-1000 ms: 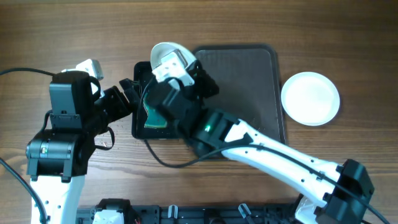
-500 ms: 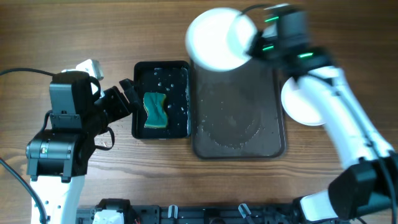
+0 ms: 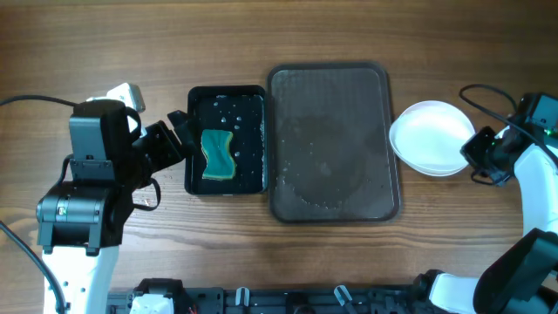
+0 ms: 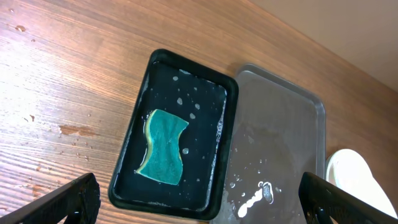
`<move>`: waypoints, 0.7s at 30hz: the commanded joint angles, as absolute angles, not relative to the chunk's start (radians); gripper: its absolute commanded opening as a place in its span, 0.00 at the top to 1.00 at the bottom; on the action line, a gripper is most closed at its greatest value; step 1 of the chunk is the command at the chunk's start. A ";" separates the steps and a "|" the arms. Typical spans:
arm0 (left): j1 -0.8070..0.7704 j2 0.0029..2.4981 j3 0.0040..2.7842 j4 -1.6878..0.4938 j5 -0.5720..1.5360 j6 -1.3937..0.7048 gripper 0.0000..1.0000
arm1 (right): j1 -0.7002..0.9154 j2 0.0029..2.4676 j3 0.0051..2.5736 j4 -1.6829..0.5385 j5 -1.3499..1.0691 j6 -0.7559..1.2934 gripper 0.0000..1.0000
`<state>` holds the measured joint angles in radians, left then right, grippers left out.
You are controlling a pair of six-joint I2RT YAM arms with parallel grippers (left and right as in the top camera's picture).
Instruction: Clean dirty plates on tray and stack at the side
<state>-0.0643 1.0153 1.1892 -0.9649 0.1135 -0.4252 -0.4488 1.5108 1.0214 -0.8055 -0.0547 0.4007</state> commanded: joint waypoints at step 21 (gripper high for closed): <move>-0.058 1.011 1.203 -0.963 0.122 -0.435 0.00 | -0.091 0.785 1.231 -1.129 -0.643 -0.096 0.00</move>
<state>-0.0643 1.0153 1.1892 -0.9653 0.1135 -0.4252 -0.1398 0.8562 1.2446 -1.1904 -0.6426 0.1272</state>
